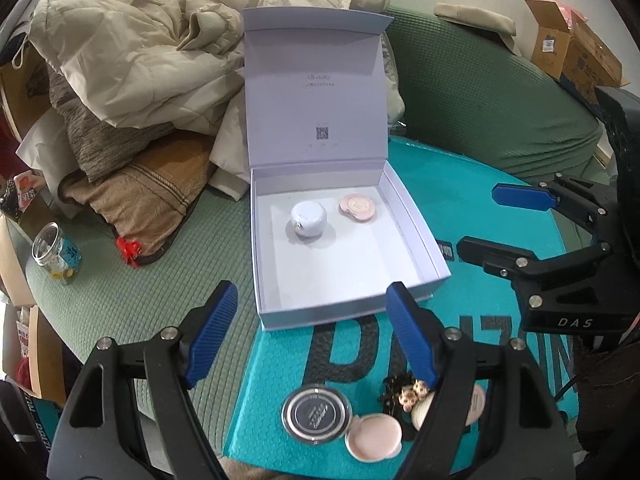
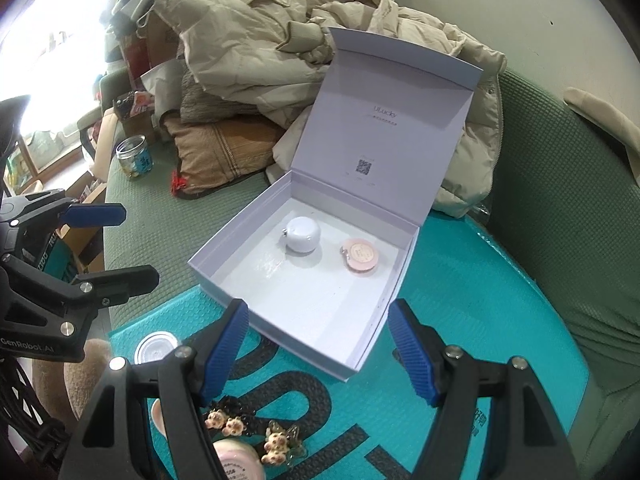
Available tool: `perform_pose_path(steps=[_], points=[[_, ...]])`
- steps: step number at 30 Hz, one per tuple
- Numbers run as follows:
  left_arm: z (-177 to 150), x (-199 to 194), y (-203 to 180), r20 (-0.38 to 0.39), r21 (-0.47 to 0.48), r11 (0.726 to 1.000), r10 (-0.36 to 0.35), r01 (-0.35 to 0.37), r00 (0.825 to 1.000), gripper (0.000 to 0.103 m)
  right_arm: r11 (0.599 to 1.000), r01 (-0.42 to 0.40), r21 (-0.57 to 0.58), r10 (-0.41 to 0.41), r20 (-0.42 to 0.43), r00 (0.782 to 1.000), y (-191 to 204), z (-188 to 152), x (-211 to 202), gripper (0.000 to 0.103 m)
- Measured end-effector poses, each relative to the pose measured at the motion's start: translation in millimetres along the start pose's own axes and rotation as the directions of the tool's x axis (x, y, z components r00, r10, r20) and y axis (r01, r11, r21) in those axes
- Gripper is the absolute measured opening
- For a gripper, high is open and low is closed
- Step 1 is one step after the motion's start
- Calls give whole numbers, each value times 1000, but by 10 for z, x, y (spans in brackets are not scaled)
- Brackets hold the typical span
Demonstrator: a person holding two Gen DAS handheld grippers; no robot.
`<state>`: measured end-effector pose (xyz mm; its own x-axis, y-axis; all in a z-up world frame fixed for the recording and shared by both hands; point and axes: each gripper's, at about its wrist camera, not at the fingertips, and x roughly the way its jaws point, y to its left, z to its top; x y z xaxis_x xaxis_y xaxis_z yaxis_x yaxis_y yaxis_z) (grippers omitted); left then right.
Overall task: Organize objects
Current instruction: 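Withdraw both grippers from the box back toward the remaining items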
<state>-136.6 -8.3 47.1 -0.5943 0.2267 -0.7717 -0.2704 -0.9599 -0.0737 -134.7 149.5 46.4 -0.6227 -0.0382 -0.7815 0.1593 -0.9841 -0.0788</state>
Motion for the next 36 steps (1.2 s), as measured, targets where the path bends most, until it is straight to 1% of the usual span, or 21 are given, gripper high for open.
perform_pose_path(steps=[8,12,15,28,36], points=[[-226,-86,23,-5,-8,1000,-8,8,1000,77,1000,0,-22,0,-6,1000,161,-159,-81,73],[-339,-134,1,-6,5,1000,7,-7,1000,77,1000,-20,-23,20,-14,1000,232,-246,-99,73],[-426,-150,0,-19,3,1000,-5,5,1000,77,999,-28,-28,27,-24,999,283,-310,-107,73],[-734,-207,-13,-41,-29,1000,-3,1,999,77,998,-52,-19,51,-32,998,397,-559,-234,73],[-852,-259,-63,-43,-35,999,-9,8,999,77,998,-68,-12,68,-34,997,452,-738,-317,73]])
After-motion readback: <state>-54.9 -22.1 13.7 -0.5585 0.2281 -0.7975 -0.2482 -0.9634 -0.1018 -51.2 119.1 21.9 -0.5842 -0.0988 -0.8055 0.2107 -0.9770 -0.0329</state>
